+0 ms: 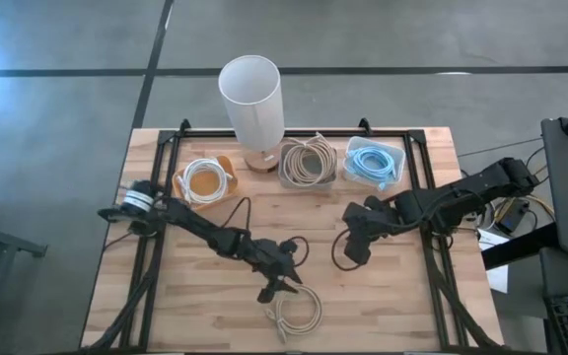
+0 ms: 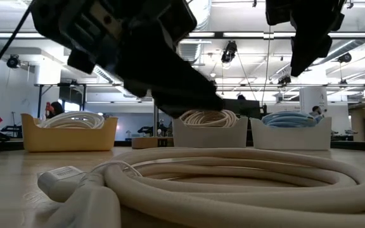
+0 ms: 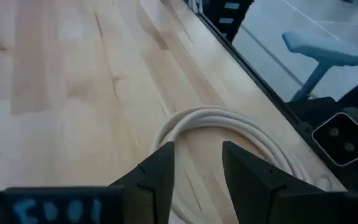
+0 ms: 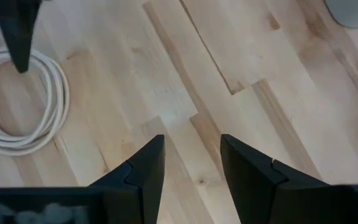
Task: Sort HDMI cables
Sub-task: Put the brown HDMI cable into the gray bin
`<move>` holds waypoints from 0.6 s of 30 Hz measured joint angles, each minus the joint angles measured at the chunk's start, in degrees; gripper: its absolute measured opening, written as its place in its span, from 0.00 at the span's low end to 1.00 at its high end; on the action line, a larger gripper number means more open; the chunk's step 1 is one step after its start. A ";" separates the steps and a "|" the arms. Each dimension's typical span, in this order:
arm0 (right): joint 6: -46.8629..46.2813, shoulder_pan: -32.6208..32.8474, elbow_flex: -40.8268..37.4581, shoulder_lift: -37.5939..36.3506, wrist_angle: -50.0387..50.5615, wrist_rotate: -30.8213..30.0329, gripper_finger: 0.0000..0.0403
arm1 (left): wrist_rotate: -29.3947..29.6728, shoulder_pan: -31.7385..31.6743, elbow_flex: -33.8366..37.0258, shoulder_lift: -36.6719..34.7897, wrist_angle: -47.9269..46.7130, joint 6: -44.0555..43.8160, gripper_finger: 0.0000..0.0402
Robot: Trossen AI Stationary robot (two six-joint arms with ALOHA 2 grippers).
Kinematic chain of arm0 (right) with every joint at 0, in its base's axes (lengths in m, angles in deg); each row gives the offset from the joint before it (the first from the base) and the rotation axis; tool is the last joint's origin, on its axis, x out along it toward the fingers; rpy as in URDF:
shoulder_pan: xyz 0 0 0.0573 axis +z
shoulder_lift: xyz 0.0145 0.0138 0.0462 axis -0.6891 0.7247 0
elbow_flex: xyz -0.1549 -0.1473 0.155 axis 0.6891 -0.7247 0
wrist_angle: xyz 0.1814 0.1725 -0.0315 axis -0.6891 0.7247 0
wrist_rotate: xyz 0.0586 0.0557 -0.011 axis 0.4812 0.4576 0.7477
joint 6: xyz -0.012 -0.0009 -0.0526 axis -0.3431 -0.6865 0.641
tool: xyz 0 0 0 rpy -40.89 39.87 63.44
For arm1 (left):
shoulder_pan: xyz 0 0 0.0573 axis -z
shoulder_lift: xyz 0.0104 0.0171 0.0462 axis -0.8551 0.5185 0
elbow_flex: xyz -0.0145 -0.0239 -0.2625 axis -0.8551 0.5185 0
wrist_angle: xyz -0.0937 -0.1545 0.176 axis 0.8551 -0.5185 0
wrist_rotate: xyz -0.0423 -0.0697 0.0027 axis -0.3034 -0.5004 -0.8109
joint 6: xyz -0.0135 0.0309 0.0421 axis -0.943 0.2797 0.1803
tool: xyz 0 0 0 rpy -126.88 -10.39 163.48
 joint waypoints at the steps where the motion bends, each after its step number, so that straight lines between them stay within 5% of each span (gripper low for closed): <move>1: 0.03 -0.02 0.00 0.00 -0.03 0.00 0.38 | -0.56 -0.24 -0.07 0.43 0.16 0.02 0.34; 18: 0.27 -0.04 -1.05 0.00 -0.06 0.02 0.38 | 3.28 -1.49 -2.43 3.31 -9.99 4.33 0.34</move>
